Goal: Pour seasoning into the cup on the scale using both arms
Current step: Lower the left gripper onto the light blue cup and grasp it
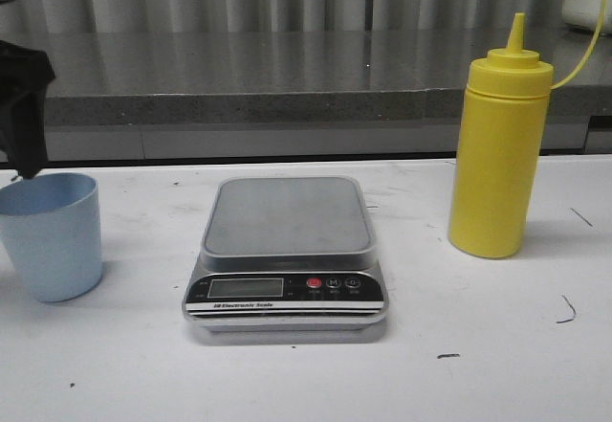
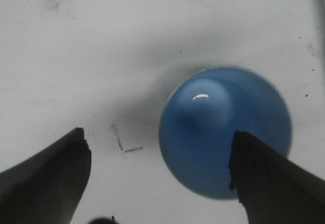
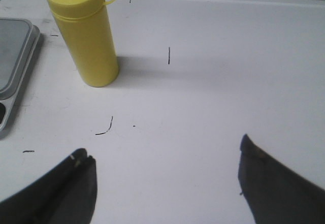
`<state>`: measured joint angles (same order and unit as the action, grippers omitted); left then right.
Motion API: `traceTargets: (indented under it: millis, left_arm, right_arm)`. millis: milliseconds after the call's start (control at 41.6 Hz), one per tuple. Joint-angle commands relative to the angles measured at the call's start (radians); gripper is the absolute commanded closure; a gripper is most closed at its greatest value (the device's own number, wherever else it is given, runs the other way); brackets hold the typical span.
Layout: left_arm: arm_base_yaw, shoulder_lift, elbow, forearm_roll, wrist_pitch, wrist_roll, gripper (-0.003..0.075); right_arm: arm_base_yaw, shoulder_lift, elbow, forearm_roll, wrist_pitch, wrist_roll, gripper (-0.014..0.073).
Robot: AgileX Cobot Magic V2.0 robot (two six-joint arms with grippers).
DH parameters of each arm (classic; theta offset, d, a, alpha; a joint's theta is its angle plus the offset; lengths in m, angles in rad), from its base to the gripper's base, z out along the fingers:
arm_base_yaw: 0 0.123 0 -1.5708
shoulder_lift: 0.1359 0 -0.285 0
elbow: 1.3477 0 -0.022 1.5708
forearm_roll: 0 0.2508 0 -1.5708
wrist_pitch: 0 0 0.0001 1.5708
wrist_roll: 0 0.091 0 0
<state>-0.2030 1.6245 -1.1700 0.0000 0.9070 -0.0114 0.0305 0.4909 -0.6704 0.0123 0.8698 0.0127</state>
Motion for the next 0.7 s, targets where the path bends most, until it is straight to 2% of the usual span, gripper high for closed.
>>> traceTargets:
  millis: [0, 192, 265, 481, 674]
  left_arm:
    - [-0.009, 0.015, -0.043, 0.000, -0.038, 0.002, 0.0175]
    - [-0.009, 0.086, -0.048, 0.000, -0.051, 0.002, 0.0176]
    - [-0.009, 0.097, -0.048, 0.000, -0.057, 0.002, 0.0207]
    - [-0.009, 0.099, -0.048, 0.000, -0.081, 0.002, 0.0431]
    - [-0.009, 0.099, -0.048, -0.019, -0.080, 0.002, 0.0575]
  right_arm:
    - [-0.007, 0.012, -0.032, -0.012, -0.057, -0.013, 0.0002]
    - [-0.007, 0.012, -0.032, -0.012, -0.057, -0.013, 0.0002]
    - [-0.007, 0.012, -0.032, -0.012, -0.057, -0.013, 0.0002]
    - [-0.007, 0.012, -0.032, -0.012, -0.057, -0.013, 0.0002]
    - [-0.007, 0.012, -0.032, -0.012, -0.057, -0.013, 0.0002]
